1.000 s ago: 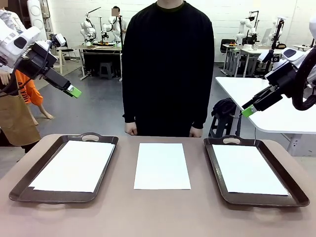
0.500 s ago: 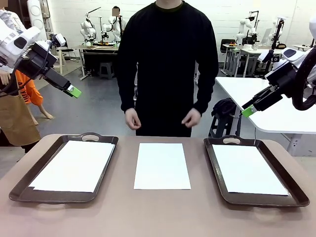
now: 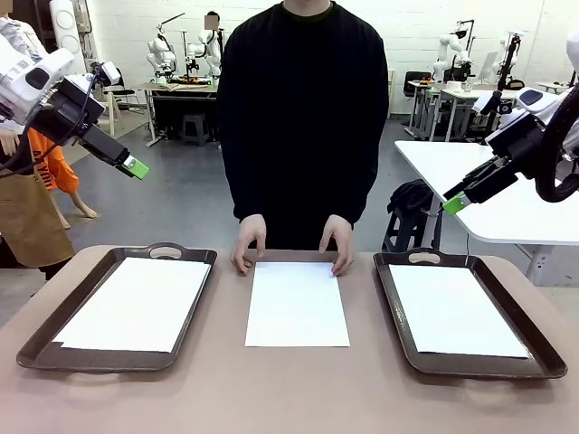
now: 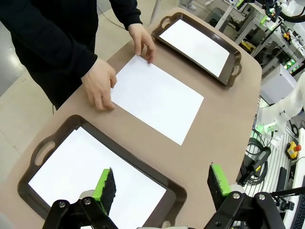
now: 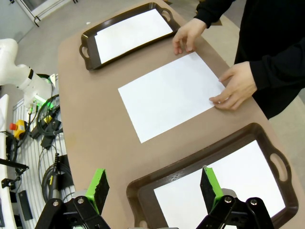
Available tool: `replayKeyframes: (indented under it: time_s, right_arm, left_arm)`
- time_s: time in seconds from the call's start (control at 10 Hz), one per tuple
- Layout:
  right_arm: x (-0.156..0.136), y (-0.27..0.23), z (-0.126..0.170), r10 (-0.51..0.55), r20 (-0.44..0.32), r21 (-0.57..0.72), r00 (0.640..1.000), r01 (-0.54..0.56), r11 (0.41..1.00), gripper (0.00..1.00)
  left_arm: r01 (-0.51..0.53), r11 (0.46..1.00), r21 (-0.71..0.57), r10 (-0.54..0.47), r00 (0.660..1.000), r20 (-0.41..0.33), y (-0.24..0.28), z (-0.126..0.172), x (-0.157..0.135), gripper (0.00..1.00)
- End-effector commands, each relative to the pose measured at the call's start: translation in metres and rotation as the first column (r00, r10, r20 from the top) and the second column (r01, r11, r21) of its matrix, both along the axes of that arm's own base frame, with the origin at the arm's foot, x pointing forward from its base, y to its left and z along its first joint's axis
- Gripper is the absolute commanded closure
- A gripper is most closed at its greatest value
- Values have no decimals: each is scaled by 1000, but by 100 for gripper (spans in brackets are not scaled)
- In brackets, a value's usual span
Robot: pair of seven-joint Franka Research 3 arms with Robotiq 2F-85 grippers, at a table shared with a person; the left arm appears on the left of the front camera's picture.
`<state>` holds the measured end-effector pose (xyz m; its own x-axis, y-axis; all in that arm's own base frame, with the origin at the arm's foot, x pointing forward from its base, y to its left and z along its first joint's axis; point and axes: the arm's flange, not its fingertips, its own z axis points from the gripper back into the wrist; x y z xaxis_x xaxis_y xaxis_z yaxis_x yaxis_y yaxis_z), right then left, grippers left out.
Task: Sort the A4 documents.
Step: Receive the A4 Paper.
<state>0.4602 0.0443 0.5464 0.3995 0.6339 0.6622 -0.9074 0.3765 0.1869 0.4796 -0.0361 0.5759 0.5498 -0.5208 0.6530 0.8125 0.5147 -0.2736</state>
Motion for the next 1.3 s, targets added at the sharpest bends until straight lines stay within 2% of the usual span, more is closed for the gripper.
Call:
replayKeyframes:
  time_s: [0.0, 1.2]
  right_arm:
    - [0, 0, 0, 4, -1, 2, 1000, -4, 1000, 0]
    - [0, 0, 0, 4, -1, 2, 1000, -4, 1000, 0]
  left_arm:
    - [2, 1000, 0, -2, 1000, -1, 0, 0, 0, 0]
    - [2, 1000, 0, -2, 1000, -1, 0, 0, 0, 0]
